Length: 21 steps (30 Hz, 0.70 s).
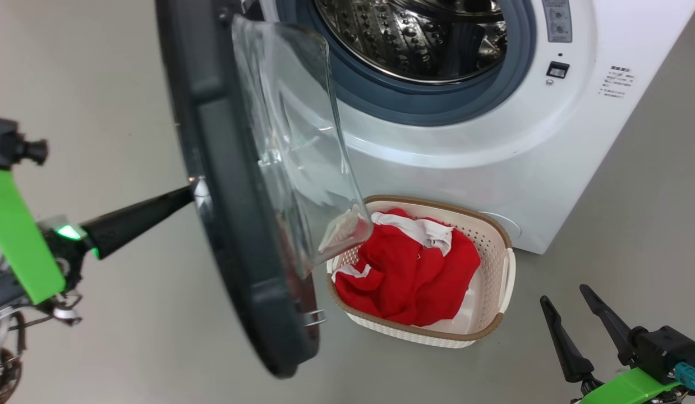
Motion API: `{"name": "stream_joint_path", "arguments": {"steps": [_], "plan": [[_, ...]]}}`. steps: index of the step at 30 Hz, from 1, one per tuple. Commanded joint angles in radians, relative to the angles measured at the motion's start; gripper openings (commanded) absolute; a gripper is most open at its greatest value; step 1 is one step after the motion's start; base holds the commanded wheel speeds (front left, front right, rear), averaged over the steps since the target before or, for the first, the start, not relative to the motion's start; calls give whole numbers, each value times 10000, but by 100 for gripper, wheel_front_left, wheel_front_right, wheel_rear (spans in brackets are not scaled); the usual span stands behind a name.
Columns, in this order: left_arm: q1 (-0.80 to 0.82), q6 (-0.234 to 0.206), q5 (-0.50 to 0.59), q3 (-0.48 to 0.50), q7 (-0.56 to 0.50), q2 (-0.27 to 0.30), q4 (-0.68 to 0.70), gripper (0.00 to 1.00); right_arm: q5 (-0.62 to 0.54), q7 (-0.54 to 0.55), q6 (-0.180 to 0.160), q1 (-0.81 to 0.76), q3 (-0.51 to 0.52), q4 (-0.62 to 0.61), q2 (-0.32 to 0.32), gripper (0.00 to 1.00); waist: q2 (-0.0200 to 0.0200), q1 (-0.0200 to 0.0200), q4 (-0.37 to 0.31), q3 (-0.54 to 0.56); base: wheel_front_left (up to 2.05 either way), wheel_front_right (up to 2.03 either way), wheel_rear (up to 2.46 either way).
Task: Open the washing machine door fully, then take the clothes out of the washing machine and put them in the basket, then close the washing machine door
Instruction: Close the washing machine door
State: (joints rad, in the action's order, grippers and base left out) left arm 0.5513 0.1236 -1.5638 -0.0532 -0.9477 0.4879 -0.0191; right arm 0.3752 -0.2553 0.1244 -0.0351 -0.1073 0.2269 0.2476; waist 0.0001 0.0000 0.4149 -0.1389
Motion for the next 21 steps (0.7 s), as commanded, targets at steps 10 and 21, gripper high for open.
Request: {"name": "stream_joint_path", "arguments": {"steps": [10,21], "plan": [[588,71,281,95,366,108,480,0,-85,-65,63,328,-94,-252,163,100,-1,0,-267,28,0,0,0],[-132,71,517,254,1041,208,361,0,-103,-65,63,101,22,-238,40,100,-1,0,-244,432,0,0,0]]}}
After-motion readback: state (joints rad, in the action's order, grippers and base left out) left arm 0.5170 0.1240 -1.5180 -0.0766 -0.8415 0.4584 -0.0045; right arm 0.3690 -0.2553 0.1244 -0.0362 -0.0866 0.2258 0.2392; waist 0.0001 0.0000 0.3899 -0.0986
